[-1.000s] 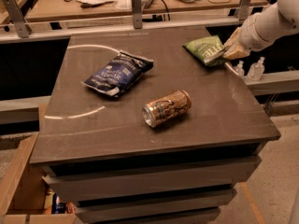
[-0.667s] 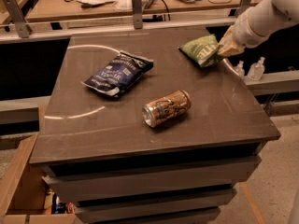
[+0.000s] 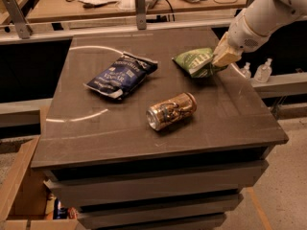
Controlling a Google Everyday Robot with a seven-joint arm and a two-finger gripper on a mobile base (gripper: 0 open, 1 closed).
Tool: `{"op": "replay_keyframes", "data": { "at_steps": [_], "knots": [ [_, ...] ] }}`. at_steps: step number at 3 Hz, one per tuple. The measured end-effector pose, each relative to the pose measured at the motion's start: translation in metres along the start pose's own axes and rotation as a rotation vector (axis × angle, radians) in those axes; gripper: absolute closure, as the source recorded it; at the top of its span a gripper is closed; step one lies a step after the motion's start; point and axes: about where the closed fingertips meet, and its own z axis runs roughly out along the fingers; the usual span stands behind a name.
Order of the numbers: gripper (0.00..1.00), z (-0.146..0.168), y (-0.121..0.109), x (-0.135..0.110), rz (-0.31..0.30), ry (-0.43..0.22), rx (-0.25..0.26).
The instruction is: Move green jalapeno chip bag near orange can
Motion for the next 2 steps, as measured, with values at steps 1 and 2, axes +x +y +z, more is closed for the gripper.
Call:
{"op": "replay_keyframes", "data": {
  "at_steps": [1, 2],
  "knots": [
    [1.0, -0.003, 0.029, -0.007, 0.051, 0.011, -0.055],
    [1.0, -0.007, 0.043, -0.008, 0.081, 0.018, -0.077]
  ]
}}
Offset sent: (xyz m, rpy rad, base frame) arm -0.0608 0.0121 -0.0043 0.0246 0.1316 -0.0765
